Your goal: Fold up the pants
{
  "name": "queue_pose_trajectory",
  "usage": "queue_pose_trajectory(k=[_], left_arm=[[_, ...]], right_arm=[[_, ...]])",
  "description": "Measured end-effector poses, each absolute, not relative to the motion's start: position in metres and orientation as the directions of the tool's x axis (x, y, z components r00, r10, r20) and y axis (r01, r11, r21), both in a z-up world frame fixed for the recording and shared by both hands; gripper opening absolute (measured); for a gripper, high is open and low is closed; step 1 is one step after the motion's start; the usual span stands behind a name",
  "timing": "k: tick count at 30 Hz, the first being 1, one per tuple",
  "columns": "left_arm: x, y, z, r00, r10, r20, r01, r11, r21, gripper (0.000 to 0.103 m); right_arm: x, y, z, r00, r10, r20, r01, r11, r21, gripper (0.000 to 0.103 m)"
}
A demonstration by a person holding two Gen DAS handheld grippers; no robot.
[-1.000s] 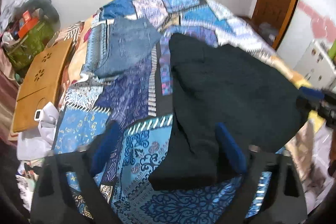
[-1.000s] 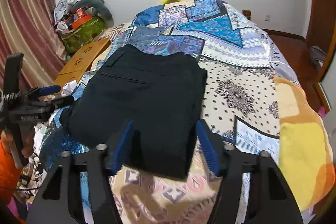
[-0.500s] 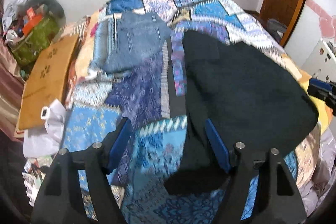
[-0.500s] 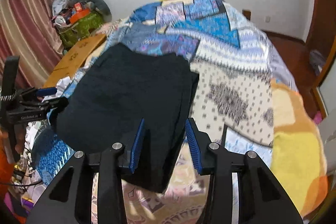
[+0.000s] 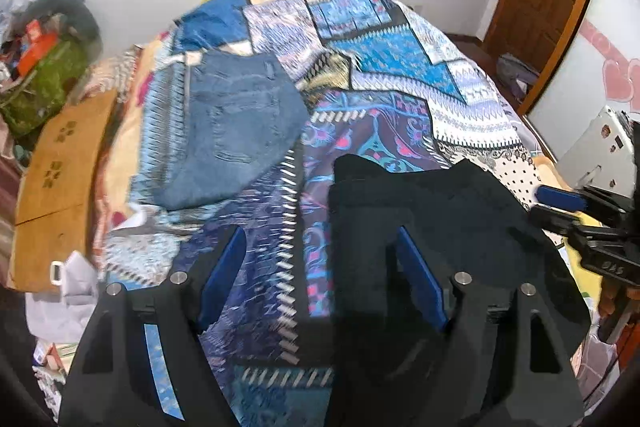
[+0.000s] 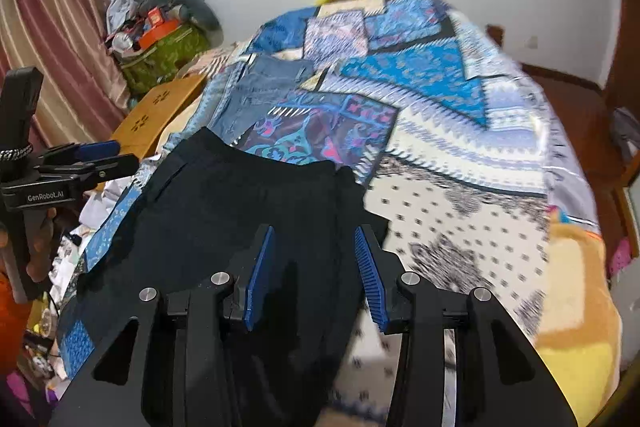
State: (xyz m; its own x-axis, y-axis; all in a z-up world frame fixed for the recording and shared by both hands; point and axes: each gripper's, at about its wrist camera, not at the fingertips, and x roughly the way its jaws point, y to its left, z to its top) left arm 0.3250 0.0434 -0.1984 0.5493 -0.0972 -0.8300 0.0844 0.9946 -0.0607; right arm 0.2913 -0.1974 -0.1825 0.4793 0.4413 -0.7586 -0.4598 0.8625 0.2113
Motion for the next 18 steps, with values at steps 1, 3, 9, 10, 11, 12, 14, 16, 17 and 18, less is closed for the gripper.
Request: queue_pose_trajectory(k=[1,3,9,10,11,12,14,16,17,18], left_arm=[[0.333,0.041,-0.205,0.53,-0.111,-0.841,0.093,0.993,-0.073,0.077],[0.34,0.039,-0.213,0.514,-0.127,-0.849,0.103,0.991,-0.087,0.077],[0.355,0.03,-0.234,0.479,-0.162,-0.863,0.135,0.985,-0.11,0.077],[0.357,0.029,-0.238,0.467,-0.166,-0.868,0.136,0.984,-0.115,0.077],[0.359,0.027,-0.24,0.461,-0.169,-0.871,0.136,0.984,-0.119,0.077],[0.36,0.027,-0.241,0.459,-0.172,-0.871,0.138,0.983,-0.122,0.077],[0.36,0.025,-0.238,0.461,-0.182,-0.869,0.15,0.981,-0.126,0.074],[0.357,0.023,-0.231,0.485,-0.169,-0.858,0.153,0.982,-0.107,0.074],[0.356,0.022,-0.228,0.5,-0.161,-0.851,0.146,0.984,-0.101,0.074],[0.355,0.023,-0.226,0.507,-0.166,-0.846,0.138,0.984,-0.11,0.074]], right_arm=[[0.297,-0.193,-0.187,0.464,0.439,-0.769,-0.464,0.86,0.212,0.038],[0.312,-0.186,-0.199,0.426,0.426,-0.798,-0.472,0.857,0.205,0.038],[0.322,-0.175,-0.214,0.397,0.41,-0.821,-0.519,0.838,0.167,0.035],[0.32,-0.176,-0.213,0.401,0.412,-0.818,-0.522,0.837,0.166,0.031],[0.32,-0.177,-0.213,0.412,0.407,-0.815,-0.518,0.841,0.158,0.023],[0.318,-0.179,-0.21,0.426,0.408,-0.808,-0.515,0.843,0.154,0.015],[0.314,-0.183,-0.202,0.469,0.42,-0.777,-0.507,0.848,0.152,0.011],[0.305,-0.183,-0.191,0.534,0.413,-0.738,-0.504,0.856,0.115,0.009],[0.301,-0.185,-0.185,0.566,0.408,-0.716,-0.498,0.861,0.097,0.009],[0.299,-0.186,-0.181,0.584,0.407,-0.703,-0.492,0.866,0.093,0.009]])
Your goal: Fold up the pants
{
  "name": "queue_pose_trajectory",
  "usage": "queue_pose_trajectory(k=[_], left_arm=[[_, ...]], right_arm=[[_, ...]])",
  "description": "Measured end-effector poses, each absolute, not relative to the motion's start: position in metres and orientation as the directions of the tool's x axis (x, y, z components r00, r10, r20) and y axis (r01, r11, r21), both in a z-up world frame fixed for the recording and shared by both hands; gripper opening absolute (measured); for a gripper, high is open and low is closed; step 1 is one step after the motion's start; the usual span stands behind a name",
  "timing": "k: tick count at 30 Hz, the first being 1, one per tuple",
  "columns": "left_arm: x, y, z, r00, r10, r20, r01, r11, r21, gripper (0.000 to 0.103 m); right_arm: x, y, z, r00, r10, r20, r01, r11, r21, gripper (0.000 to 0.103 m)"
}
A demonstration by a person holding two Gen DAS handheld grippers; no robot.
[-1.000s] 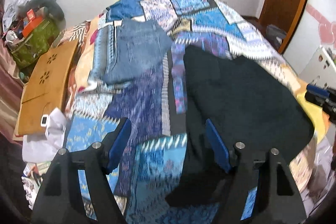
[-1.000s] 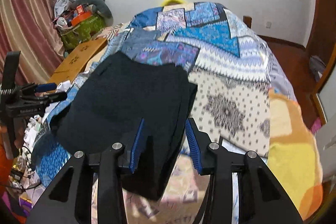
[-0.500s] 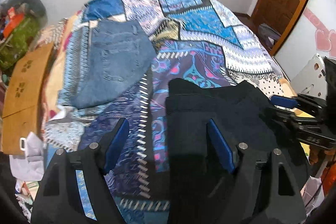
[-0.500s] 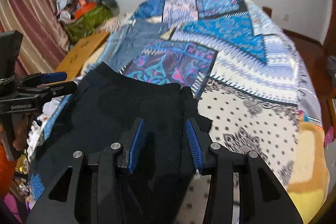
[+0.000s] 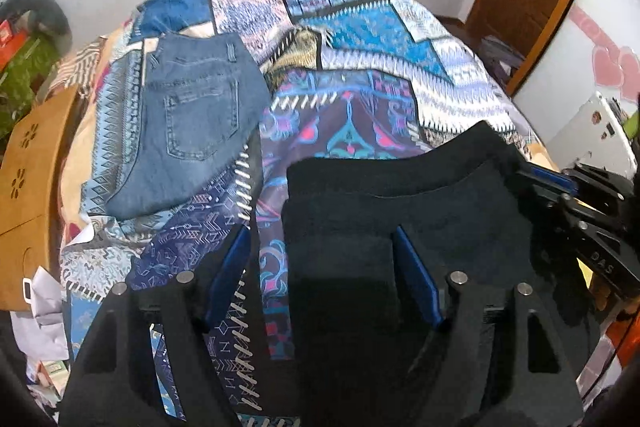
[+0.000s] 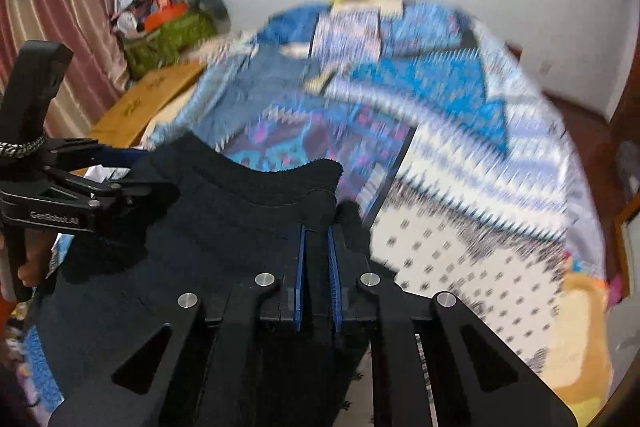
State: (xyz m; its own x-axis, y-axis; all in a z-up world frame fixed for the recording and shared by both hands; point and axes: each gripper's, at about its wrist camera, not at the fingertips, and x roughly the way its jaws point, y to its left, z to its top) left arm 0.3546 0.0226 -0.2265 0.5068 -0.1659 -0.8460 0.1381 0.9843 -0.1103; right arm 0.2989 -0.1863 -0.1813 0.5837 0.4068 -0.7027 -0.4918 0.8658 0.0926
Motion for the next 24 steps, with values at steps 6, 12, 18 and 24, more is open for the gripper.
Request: queue_pose_trajectory(k=[6,12,18,24], left_arm=[[0.36,0.017,-0.251,0.47,-0.15,-0.87,0.128,0.987,-0.101,0.075],[0.355,0.01,-0.246,0.504,-0.106,-0.857,0.145,0.989,-0.037,0.075],[0.334,0.007,-0.218,0.573,-0.079,-0.816,0.173,0.985,0.026,0.074],[0.309,0.013,-0.192,0.613,-0.074,-0.786,0.167,0.985,0.038,0.076]], right_arm=[[0.318,-0.184,-0.213,0.5,0.349,-0.793,-0.472,0.877,0.088,0.009],[0.315,-0.182,-0.209,0.496,0.321,-0.807,-0.476,0.878,0.056,0.01],[0.297,-0.191,-0.186,0.545,0.313,-0.778,-0.466,0.884,0.03,0.011],[0.271,-0.205,-0.158,0.578,0.344,-0.74,-0.457,0.888,0.056,0.021]])
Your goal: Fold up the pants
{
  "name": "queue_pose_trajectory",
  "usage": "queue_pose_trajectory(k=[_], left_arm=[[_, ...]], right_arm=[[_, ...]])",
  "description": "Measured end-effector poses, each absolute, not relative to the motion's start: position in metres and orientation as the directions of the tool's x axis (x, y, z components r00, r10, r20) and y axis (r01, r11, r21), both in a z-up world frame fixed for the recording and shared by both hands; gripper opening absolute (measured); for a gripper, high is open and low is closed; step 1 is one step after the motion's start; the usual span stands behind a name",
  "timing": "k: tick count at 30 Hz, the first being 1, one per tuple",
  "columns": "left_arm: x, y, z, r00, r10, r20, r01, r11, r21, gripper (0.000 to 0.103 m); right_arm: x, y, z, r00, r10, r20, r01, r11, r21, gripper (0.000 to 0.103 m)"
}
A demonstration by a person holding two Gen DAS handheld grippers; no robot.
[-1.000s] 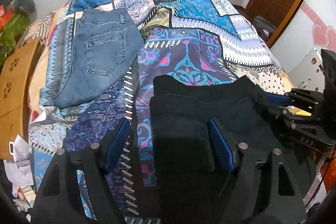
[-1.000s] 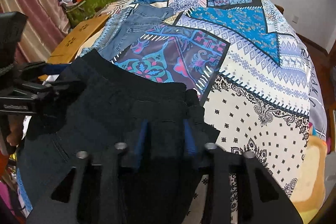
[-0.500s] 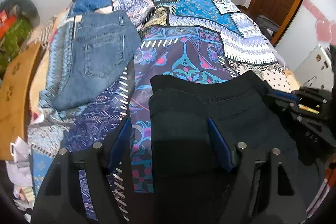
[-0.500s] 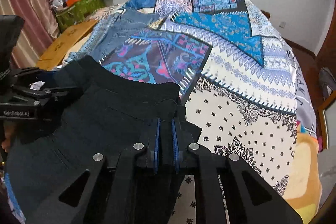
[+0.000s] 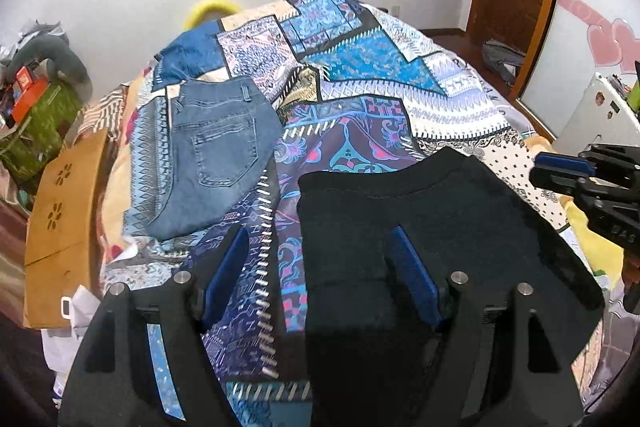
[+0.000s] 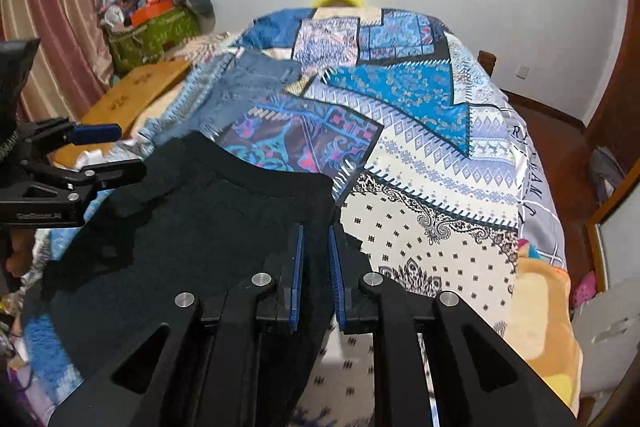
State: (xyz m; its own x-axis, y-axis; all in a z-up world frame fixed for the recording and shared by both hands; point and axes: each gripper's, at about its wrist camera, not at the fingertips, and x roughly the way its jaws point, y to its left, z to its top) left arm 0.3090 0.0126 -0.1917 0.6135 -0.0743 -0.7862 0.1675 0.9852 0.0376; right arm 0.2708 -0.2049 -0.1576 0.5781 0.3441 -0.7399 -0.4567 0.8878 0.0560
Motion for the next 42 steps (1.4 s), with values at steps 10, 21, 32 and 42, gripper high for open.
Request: queue_pose_trajectory(k=[10,21,32,42], left_arm=[[0.283,0.024,-0.218,0.511,-0.101,-0.854,0.171,0.985,-0.015,0.088],[0.317,0.026,-0.255,0.304,-0.253,-0.918,0.155,0.964,-0.215,0.101],[0.337,0.013,-0.263,0.234,-0.394,-0.889,0.224,0.912,-0.345,0.097],[0.326,0.006,-0.248,0.3,-0.353,-0.886,0.256,0.925,-0.282,0.063]], right_arm=[[0.238,-0.22,-0.164,0.567,0.384,-0.728,-0.41,0.899,0.155,0.077],[0.254,-0.22,-0.217,0.381,0.455,-0.805,-0.38,0.871,0.312,0.078],[0.275,-0.208,-0.23,0.269,0.567,-0.779,-0.413,0.798,0.438,0.075],[0.271,-0.201,-0.221,0.261,0.578,-0.774,-0.444,0.783,0.436,0.035]])
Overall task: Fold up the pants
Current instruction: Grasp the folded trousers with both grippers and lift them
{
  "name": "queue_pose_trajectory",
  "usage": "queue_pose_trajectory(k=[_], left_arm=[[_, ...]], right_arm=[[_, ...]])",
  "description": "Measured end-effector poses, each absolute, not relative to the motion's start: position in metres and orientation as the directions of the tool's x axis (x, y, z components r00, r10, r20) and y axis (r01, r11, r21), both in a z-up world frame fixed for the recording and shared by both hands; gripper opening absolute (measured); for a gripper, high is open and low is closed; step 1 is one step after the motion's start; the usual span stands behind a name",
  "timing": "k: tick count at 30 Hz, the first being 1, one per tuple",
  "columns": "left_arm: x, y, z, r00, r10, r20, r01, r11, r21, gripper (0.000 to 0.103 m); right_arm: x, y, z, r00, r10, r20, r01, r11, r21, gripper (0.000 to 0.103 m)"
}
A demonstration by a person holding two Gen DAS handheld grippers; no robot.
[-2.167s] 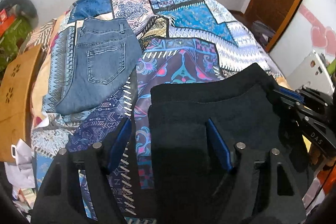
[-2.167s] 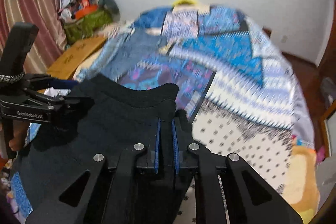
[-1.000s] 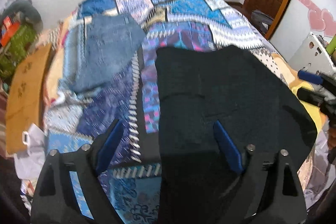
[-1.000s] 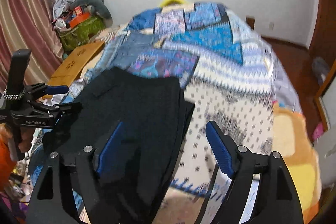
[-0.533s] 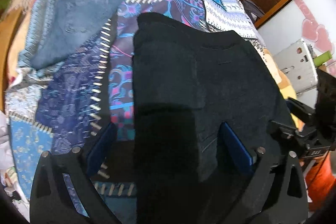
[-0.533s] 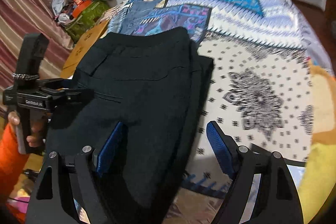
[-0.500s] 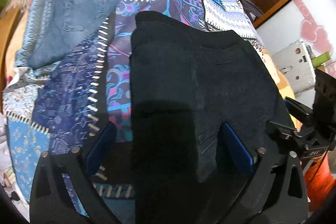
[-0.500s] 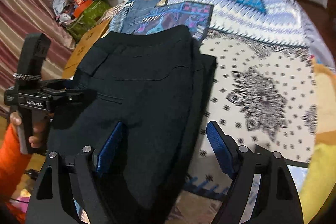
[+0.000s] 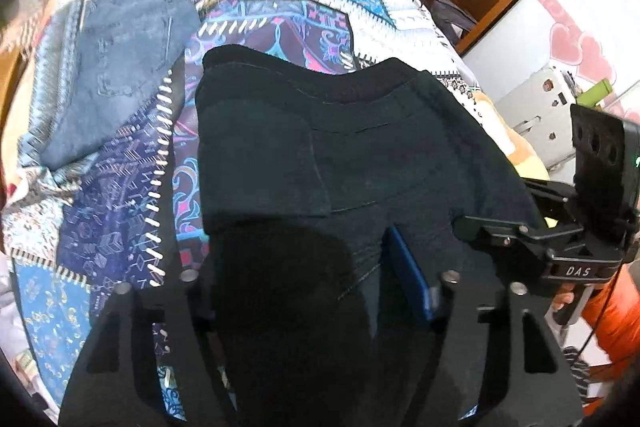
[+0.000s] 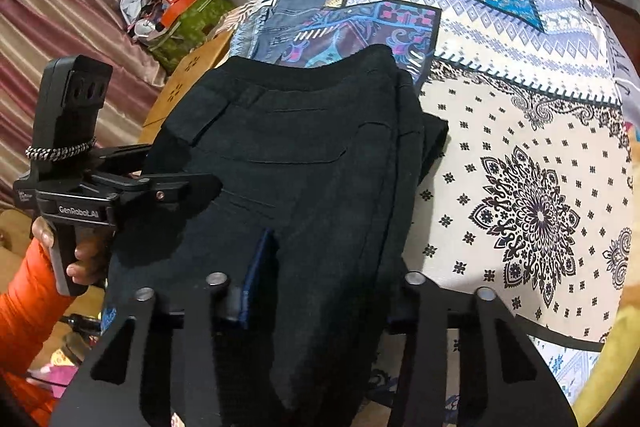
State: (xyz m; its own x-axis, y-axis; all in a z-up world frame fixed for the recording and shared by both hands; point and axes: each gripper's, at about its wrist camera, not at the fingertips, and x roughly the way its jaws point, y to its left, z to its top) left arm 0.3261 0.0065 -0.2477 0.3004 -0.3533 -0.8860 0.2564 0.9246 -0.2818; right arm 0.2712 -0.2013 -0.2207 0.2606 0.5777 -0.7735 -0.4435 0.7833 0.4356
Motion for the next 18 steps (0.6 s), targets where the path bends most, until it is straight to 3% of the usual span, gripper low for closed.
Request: queue_pose_trajectory(k=[4,10,18], left_arm=[[0.318,0.005,-0.232,0.367,-0.296,-0.882,0.257,0.944,-0.21,0.033],[0.311,0.01,-0.208,0.427,-0.282,-0.859,0.274,0.946,-0.174,0.028],[0.312,0.051,-0.144,0.6,-0.236,-0.764,0.234,0.965,-0.114,0.027]], right_arm=[[0.268,-0.193,-0.208,0.301,0.546,-0.782,-0.483,0.794,0.369,0.027],[0.264,-0.179,-0.175,0.372,0.538,-0.756,-0.541,0.788,0.295,0.023],[0.282,-0.139,-0.126,0.466,0.56,-0.685,-0.616,0.761,0.203,0.023]])
